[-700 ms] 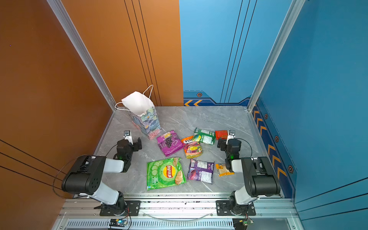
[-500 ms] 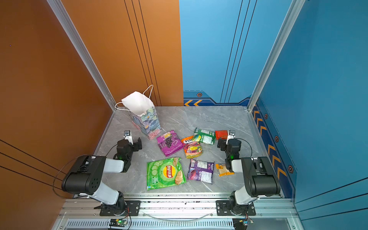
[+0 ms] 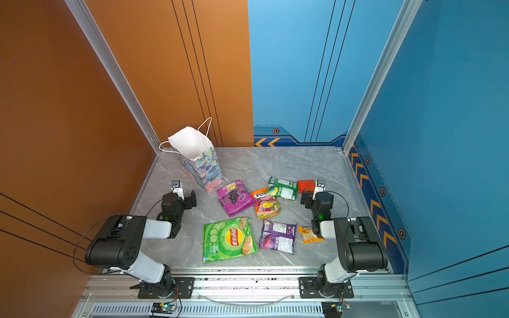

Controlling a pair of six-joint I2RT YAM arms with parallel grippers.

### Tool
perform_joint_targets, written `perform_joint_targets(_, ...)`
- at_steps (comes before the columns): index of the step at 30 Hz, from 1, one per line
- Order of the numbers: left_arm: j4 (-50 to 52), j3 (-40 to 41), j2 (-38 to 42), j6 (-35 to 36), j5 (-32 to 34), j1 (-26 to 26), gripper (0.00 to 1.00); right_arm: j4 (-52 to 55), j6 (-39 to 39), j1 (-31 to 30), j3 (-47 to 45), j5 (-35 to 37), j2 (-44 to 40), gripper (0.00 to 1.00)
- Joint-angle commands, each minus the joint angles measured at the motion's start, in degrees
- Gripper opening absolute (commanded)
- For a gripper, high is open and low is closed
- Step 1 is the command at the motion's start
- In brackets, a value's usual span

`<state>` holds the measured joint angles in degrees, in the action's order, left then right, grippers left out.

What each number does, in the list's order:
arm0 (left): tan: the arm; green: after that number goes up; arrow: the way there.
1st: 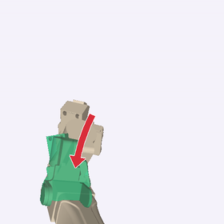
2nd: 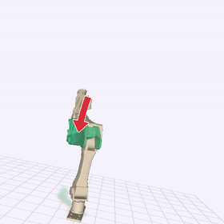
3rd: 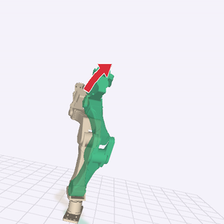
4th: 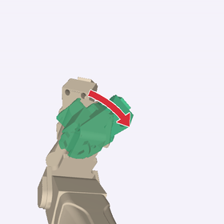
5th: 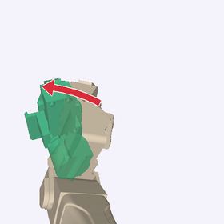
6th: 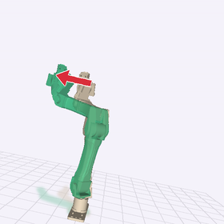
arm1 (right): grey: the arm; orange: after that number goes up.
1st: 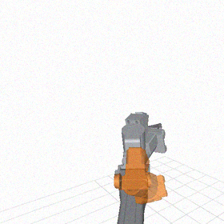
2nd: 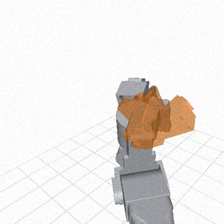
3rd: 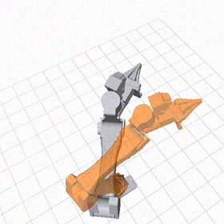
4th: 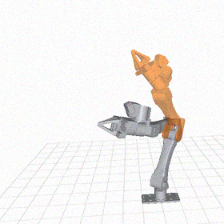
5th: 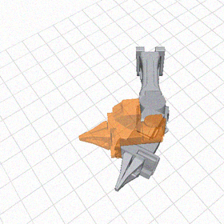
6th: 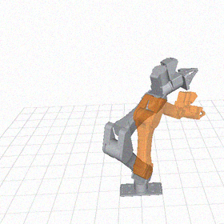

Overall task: Place the snacks into the paper bag
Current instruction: Pick up the paper bag from the top-left of the table.

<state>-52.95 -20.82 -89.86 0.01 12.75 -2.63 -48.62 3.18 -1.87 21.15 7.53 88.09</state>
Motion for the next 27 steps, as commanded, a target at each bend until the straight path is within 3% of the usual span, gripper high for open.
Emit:
perform_joint_targets(1, 0.0, -0.8, 0.3, -0.2, -1.4, 0.6, 0.98, 0.0, -0.3, 0.3, 1.2, -0.7, -0.4, 1.0)
perform_joint_targets(20, -4.0, 1.8, 1.4, 2.8, -1.8, -1.8, 0.98, -0.3, -0.6, 0.0, 0.9, -0.4, -0.5, 1.0)
perform_joint_targets(27, -10.3, 10.0, 11.4, 5.5, 6.4, -6.0, 0.98, 1.3, -4.2, -2.1, -2.5, -3.7, -9.1, 1.0)
